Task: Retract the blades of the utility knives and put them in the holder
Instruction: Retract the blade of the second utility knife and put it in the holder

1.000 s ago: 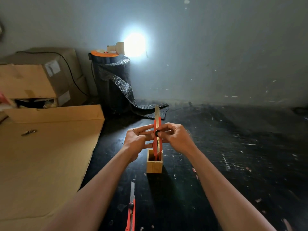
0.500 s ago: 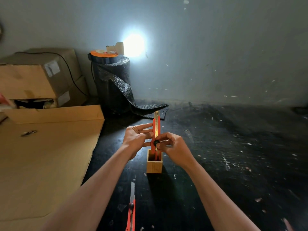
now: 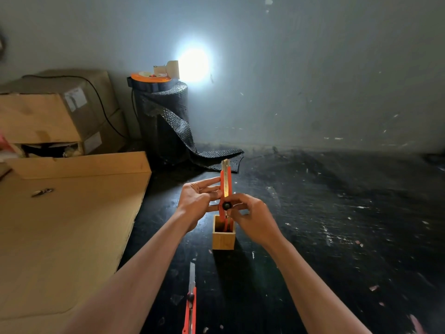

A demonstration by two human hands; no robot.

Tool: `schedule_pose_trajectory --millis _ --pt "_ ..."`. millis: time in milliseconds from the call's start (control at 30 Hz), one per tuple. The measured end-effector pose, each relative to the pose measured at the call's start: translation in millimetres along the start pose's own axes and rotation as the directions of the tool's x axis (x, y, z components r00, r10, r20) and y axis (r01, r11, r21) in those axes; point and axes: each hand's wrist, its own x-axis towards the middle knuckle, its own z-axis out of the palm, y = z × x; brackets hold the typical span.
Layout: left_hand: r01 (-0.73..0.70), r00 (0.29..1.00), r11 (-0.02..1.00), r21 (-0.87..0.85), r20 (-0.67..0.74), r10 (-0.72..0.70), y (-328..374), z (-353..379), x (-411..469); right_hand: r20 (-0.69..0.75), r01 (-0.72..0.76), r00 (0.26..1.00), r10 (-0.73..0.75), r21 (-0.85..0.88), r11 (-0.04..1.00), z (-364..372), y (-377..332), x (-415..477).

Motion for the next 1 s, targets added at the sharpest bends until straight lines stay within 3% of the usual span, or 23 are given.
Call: schedule_pose_trajectory --millis 667,1000 --pt "-0.021 1.000 0.999 -0.025 0.007 0.021 4 -1 -2 -0.003 0.029 1.000 -0.029 -0.028 0.999 1 -2 1" --pt "-0.004 1.000 0.999 -0.038 -0.004 0.004 -11 -1 -4 -0.075 -0.073 0.994 0.078 0.067 0.995 12 3 -1"
